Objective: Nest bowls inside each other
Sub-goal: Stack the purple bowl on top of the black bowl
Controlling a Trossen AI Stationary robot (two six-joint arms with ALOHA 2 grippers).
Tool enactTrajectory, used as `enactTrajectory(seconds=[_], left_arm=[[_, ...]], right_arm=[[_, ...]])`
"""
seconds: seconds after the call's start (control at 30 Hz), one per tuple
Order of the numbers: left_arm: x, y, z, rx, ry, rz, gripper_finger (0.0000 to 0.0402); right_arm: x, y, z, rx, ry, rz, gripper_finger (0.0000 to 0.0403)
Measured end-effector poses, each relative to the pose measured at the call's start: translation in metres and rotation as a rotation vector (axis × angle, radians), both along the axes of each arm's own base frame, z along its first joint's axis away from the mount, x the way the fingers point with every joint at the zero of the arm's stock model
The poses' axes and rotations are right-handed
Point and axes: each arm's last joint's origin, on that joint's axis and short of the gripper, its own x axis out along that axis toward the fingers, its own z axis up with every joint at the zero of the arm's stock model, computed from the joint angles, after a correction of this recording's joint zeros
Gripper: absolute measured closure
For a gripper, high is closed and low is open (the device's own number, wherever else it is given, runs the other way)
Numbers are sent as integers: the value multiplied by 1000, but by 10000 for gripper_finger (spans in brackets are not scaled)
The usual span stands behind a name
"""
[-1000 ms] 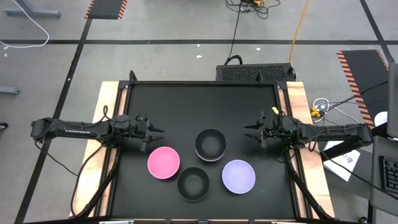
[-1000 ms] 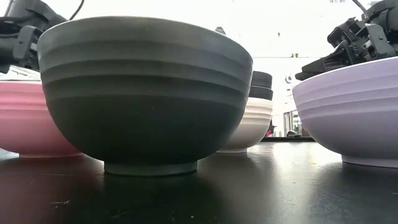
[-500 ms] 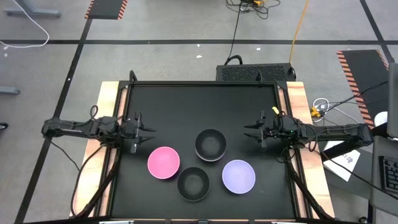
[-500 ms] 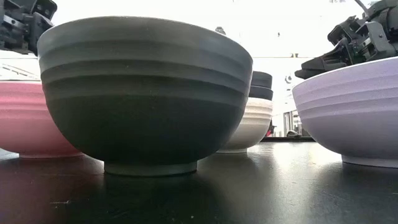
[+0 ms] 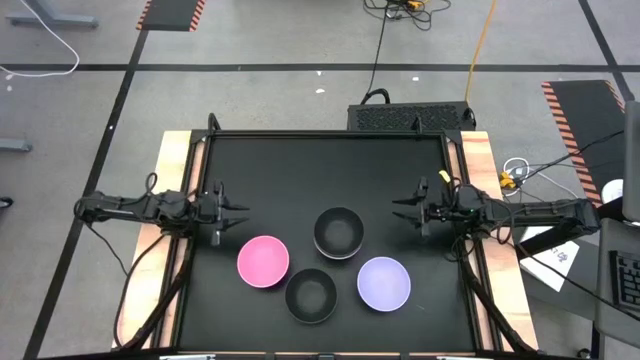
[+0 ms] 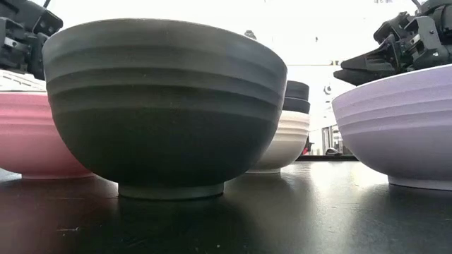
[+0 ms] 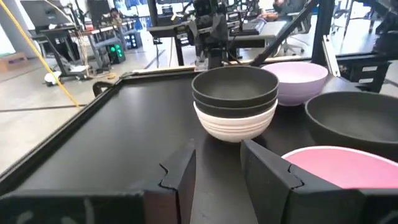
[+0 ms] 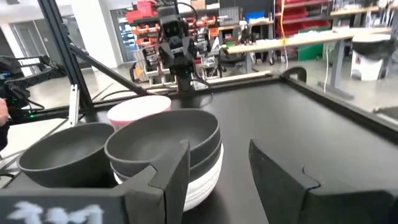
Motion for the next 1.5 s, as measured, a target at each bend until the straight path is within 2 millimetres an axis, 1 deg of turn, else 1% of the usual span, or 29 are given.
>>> enactTrajectory(seconds=[0.1,0.23,0.33,0.37,0.4,0.6,0.7,0.8,1.0,1.17,1.3,1.37,1.5], left_arm=[[0,0,-1,-9,5,-15,273],[0,-1,-1,-26,8,-47,273],[0,-2,-1,-52,11,-55,273],[0,-2,-1,-60,11,-54,273],[0,-2,-1,-66,11,-49,273],[0,-1,-1,-56,11,-38,273],[0,-1,-1,-42,11,-37,273],[0,-1,-1,-36,11,-34,273],[0,-1,-1,-34,10,-15,273],[0,0,-1,-39,7,8,273],[0,1,-1,-38,5,28,273],[0,1,-1,-40,4,38,273],[0,1,0,-43,2,45,273]], right_arm=[[0,0,5,-46,-53,4,245],[-1,4,10,-87,-93,77,245],[-1,7,8,-76,-61,117,245],[-2,8,4,-78,-17,128,246],[-2,9,6,-88,11,141,247],[-10,19,48,-159,24,214,273],[-19,25,72,-195,-20,283,280],[-28,29,84,-198,-31,336,281],[-37,36,87,-97,-21,445,282],[-35,47,84,-7,37,571,282],[-27,60,80,71,115,649,282],[-20,68,78,107,151,657,282],[-2,85,66,154,276,637,282]])
